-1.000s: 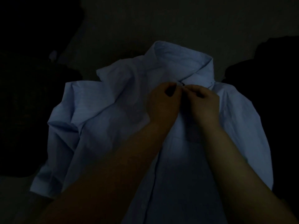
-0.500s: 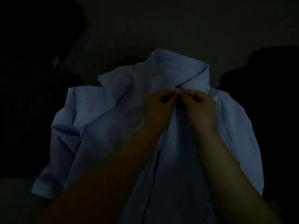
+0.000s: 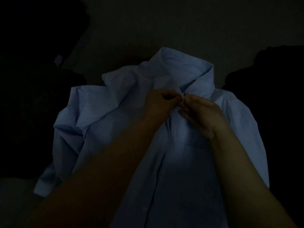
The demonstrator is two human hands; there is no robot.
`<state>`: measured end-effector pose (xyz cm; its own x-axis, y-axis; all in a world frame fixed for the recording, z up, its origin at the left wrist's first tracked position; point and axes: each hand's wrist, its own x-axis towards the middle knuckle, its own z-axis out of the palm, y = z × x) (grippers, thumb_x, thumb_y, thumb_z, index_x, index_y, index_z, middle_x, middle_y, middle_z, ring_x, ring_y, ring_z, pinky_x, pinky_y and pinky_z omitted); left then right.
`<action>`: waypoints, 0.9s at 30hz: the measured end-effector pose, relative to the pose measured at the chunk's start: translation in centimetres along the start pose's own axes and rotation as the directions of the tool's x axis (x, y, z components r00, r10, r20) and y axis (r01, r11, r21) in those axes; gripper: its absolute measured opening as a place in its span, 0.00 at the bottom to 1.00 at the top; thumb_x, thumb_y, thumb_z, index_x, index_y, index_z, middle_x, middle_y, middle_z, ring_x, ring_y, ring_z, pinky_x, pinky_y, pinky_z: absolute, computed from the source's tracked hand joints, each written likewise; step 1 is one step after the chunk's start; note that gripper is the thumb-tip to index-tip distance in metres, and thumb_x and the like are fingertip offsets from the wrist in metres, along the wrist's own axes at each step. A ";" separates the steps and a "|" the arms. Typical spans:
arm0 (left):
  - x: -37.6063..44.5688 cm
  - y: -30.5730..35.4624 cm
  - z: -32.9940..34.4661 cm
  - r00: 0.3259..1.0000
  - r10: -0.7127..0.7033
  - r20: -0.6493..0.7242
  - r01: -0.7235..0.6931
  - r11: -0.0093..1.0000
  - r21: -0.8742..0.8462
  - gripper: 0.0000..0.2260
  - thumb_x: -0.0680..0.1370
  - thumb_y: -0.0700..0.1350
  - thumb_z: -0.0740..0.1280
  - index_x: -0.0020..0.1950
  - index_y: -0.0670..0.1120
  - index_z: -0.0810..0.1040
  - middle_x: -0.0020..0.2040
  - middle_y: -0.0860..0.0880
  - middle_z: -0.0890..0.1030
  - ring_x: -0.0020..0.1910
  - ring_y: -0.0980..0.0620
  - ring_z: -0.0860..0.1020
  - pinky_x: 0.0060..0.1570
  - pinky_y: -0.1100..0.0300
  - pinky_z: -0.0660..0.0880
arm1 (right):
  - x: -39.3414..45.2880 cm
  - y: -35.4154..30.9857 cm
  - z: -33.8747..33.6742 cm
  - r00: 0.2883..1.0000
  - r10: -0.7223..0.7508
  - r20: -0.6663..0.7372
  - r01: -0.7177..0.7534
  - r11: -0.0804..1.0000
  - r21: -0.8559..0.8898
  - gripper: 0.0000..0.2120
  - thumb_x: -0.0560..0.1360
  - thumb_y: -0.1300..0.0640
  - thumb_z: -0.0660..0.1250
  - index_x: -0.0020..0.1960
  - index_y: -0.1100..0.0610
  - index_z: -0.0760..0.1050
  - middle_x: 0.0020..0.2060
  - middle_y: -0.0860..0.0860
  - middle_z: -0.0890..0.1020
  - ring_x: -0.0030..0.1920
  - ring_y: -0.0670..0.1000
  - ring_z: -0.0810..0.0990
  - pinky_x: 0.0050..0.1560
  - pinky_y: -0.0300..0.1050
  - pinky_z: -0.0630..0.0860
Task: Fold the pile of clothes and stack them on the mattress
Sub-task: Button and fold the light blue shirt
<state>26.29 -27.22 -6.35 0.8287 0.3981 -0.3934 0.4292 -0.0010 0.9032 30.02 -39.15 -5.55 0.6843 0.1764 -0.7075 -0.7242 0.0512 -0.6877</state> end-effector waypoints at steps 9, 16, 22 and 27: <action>-0.9 -0.8 0.9 0.976 0.197 -0.093 -0.160 0.937 0.310 0.05 0.75 0.42 0.68 0.43 0.41 0.81 0.42 0.48 0.81 0.41 0.54 0.77 0.43 0.63 0.73 | -0.8 0.0 1.0 0.995 -0.088 -0.041 0.079 0.980 -0.184 0.06 0.77 0.63 0.64 0.46 0.58 0.79 0.38 0.49 0.82 0.39 0.44 0.80 0.44 0.34 0.79; -1.0 -1.2 1.7 0.893 0.444 -0.072 -0.332 0.760 0.559 0.05 0.73 0.40 0.68 0.41 0.38 0.79 0.41 0.41 0.80 0.36 0.46 0.79 0.38 0.64 0.69 | -0.8 -0.2 1.0 0.921 -0.384 -0.065 0.309 0.824 -0.475 0.12 0.74 0.60 0.69 0.33 0.49 0.79 0.29 0.42 0.79 0.29 0.35 0.77 0.35 0.26 0.73; -0.5 -2.2 1.8 0.907 0.417 -0.060 -0.326 0.783 0.530 0.10 0.77 0.44 0.64 0.45 0.38 0.82 0.43 0.39 0.82 0.43 0.42 0.80 0.47 0.61 0.65 | 0.7 0.7 1.2 0.872 -0.483 -0.075 0.324 0.686 -0.651 0.09 0.76 0.60 0.65 0.40 0.58 0.82 0.33 0.49 0.80 0.31 0.40 0.75 0.32 0.26 0.68; -0.8 -2.3 2.4 0.916 0.364 -0.168 -0.262 0.860 0.439 0.07 0.76 0.42 0.67 0.45 0.38 0.81 0.45 0.40 0.81 0.44 0.42 0.80 0.49 0.54 0.74 | 1.2 1.2 1.5 0.862 -0.501 -0.077 0.333 0.675 -0.658 0.16 0.77 0.65 0.61 0.31 0.57 0.73 0.28 0.49 0.75 0.26 0.36 0.72 0.28 0.25 0.65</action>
<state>25.44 -29.73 -8.52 0.8553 0.5181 -0.0024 0.3098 -0.5078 0.8039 29.83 -37.43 -6.96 0.9591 0.0506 -0.2785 -0.2051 -0.5539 -0.8069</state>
